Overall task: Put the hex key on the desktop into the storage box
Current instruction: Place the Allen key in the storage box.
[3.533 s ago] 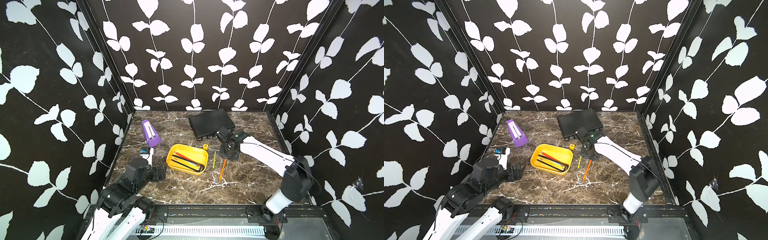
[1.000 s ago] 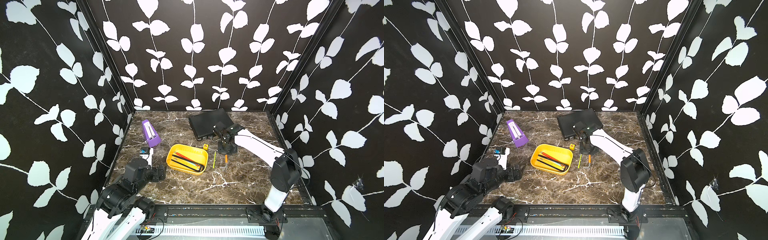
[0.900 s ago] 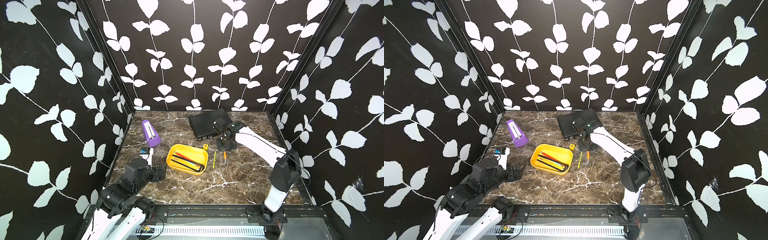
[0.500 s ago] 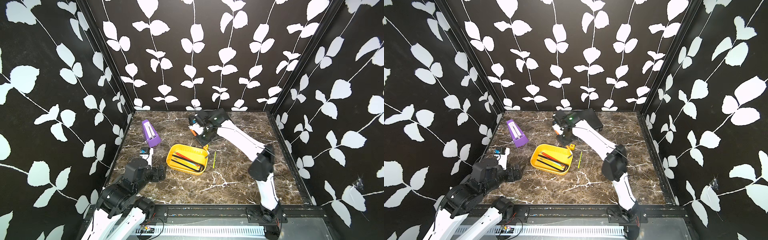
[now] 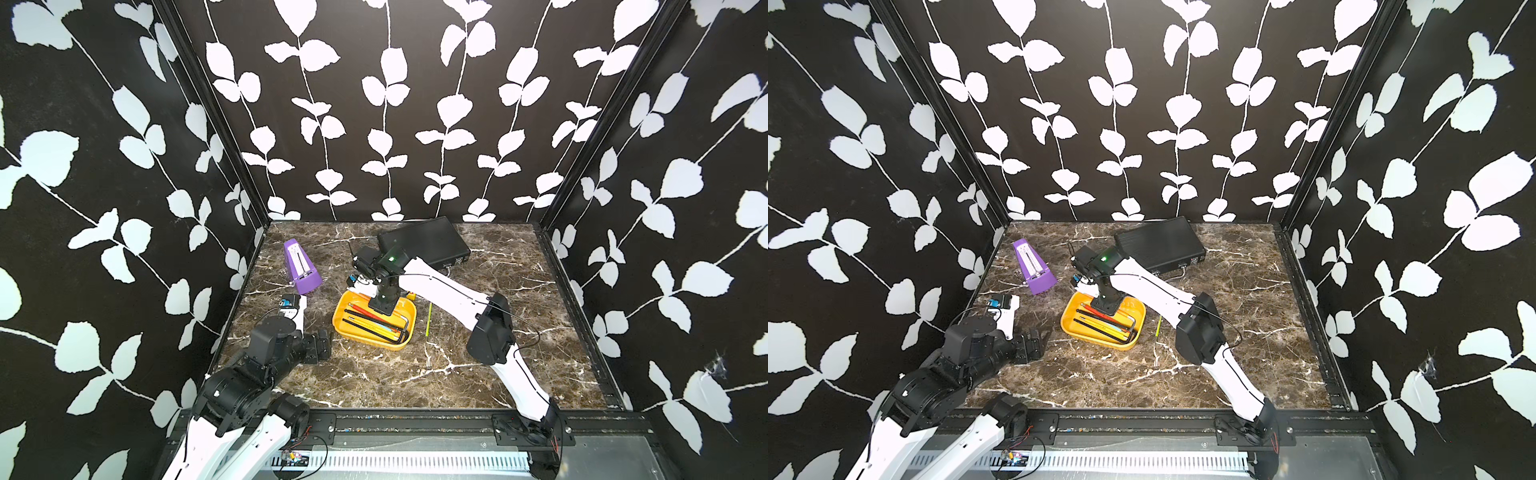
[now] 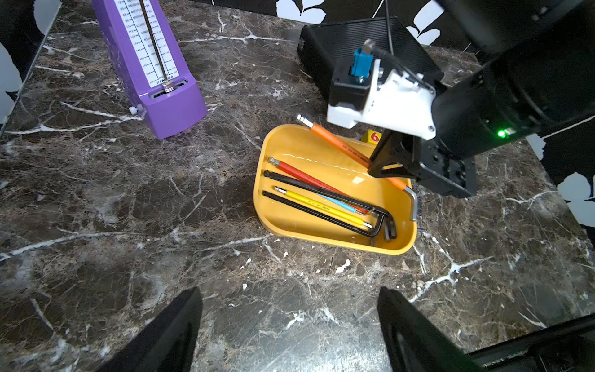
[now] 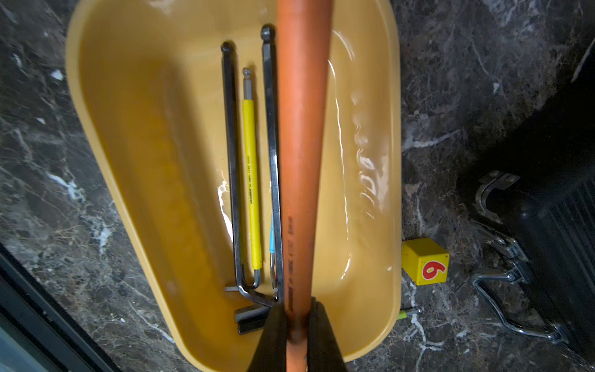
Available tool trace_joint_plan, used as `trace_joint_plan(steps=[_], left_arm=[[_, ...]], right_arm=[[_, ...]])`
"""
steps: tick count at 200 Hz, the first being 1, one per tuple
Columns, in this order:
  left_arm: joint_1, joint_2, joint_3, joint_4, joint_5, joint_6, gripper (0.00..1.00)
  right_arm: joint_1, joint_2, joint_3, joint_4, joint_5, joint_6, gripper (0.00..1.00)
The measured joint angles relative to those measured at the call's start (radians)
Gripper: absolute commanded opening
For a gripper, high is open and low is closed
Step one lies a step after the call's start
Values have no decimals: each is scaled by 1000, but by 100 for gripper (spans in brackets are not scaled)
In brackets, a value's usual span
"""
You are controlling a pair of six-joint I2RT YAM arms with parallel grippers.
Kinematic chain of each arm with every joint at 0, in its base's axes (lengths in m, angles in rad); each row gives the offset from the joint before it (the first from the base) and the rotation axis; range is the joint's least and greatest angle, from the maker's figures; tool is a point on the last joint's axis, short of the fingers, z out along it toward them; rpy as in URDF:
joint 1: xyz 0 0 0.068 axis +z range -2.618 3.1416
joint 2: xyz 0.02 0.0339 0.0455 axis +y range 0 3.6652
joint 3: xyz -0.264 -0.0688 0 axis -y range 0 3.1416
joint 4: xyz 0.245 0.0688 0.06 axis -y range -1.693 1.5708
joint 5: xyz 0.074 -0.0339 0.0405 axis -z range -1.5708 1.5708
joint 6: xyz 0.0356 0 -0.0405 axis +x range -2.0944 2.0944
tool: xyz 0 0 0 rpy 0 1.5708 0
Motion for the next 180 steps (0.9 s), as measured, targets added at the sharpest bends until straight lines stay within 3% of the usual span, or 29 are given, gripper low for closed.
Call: trace_joint_plan(steps=[68,180], left_arm=[[-2,0,0,0,0,0,86],[-2,10,0,0,0,0,86]], right_arm=[[31,53,0,26,117,-22,0],[57,137,-9,55,148,-8,0]])
